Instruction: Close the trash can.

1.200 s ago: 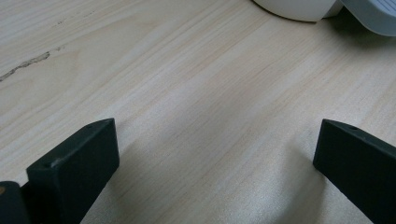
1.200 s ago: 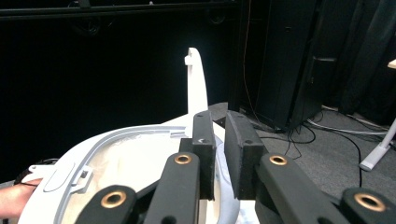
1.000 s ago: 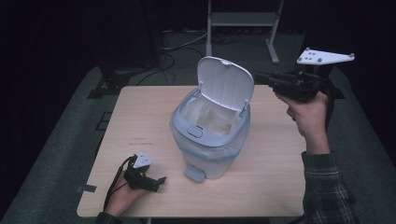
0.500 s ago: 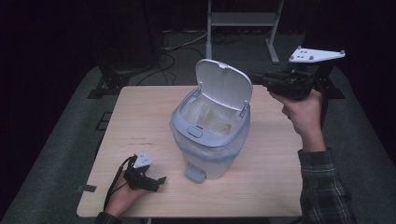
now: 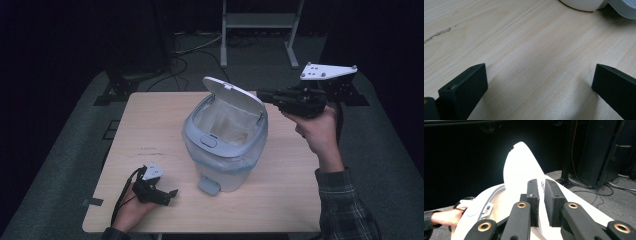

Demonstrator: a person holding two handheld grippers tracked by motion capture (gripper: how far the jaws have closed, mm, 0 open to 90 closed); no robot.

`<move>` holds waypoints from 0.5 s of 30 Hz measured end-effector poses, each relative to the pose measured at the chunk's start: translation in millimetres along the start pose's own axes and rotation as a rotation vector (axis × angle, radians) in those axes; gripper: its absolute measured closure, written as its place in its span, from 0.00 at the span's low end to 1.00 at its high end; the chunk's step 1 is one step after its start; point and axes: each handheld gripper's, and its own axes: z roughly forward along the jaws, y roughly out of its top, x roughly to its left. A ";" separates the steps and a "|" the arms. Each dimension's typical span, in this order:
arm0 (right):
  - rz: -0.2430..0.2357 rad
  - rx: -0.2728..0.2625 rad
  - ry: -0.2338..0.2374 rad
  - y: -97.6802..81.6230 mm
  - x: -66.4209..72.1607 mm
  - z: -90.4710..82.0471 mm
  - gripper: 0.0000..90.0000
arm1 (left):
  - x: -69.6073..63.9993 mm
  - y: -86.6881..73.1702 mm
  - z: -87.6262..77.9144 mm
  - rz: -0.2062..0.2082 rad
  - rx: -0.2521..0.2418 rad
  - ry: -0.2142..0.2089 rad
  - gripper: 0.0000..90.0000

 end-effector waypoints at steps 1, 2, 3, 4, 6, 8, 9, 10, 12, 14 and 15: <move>0.001 0.004 0.003 -0.6 1.3 0.3 0.90 | 0.0 0.0 0.0 0.000 0.000 0.000 0.00; -0.004 0.004 0.007 -1.3 2.1 0.8 0.91 | 0.0 0.0 0.0 0.000 0.000 0.000 0.00; -0.004 0.008 0.011 -1.9 3.4 1.3 0.90 | 0.0 0.0 0.0 0.000 0.000 0.000 0.00; -0.006 0.012 0.017 -2.6 4.4 1.7 0.90 | 0.0 0.0 0.0 0.000 0.000 0.000 0.00; -0.006 0.020 0.024 -3.9 6.7 2.6 0.90 | 0.0 0.0 0.0 0.000 0.000 0.000 0.00; -0.012 0.024 0.029 -5.4 8.3 3.8 0.90 | 0.0 0.0 0.0 0.000 0.000 0.000 0.00; -0.013 0.030 0.036 -7.2 9.8 5.6 0.90 | 0.0 0.0 0.0 0.000 0.000 0.000 0.00; -0.013 0.030 0.036 -7.2 9.8 5.6 0.90 | 0.0 0.0 0.0 0.000 0.000 0.000 0.00; -0.014 0.040 0.044 -9.0 10.9 7.5 0.90 | 0.0 0.0 0.0 0.000 0.000 0.000 0.00; -0.016 0.046 0.046 -10.5 11.5 8.7 0.90 | 0.0 0.0 0.0 0.000 0.000 0.000 0.00; -0.017 0.044 0.048 -11.3 11.2 9.2 0.90 | 0.0 0.0 0.0 0.000 0.000 0.000 0.00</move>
